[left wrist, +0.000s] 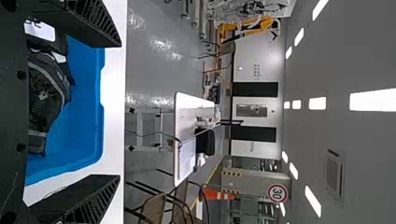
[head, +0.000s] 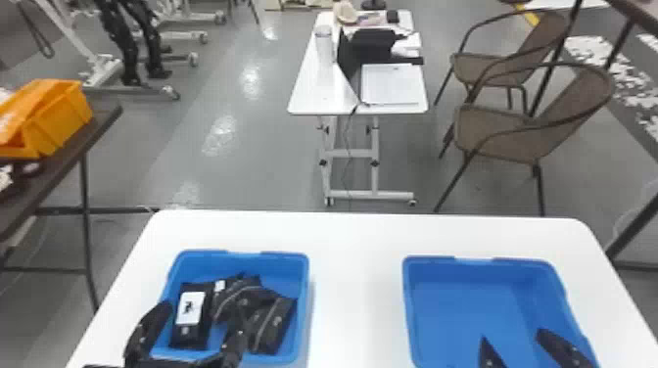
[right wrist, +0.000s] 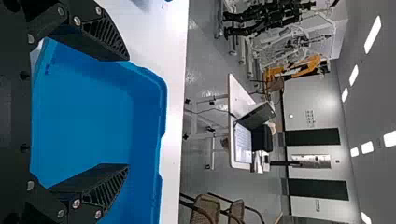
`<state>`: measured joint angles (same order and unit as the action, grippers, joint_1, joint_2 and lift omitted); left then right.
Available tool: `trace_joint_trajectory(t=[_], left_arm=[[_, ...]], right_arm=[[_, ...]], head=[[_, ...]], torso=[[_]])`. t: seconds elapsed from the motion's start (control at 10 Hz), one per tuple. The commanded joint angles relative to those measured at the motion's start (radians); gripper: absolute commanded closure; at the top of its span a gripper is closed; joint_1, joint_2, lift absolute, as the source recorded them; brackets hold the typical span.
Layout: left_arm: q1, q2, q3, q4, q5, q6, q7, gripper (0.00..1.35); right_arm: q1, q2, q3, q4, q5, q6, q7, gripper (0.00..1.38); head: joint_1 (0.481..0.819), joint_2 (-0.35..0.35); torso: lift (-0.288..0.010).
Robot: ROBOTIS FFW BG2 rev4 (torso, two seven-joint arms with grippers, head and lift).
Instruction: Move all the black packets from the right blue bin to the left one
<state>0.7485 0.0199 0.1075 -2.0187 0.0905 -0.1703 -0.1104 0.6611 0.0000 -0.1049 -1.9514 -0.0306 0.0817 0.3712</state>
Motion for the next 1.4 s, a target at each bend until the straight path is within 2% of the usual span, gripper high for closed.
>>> trace_joint_trajectory(t=[0.0, 0.9, 1.3], left_arm=[[0.0, 0.0, 0.0, 0.0, 0.001, 0.002, 0.0, 0.0], [-0.009, 0.008, -0.003, 0.0, 0.001, 0.018, 0.0, 0.0], [-0.014, -0.002, 0.0, 0.001, -0.003, 0.014, -0.003, 0.0]], right_arm=[[0.0, 0.001, -0.001, 0.0, 0.001, -0.002, 0.0, 0.22], [-0.002, 0.001, -0.001, 0.009, -0.006, -0.023, 0.0, 0.22], [-0.002, 0.001, -0.001, 0.012, -0.006, -0.034, 0.0, 0.22]], head=[[0.695, 0.095], [0.695, 0.091], [0.695, 0.091]], torso=[[0.0], [0.0], [0.0]])
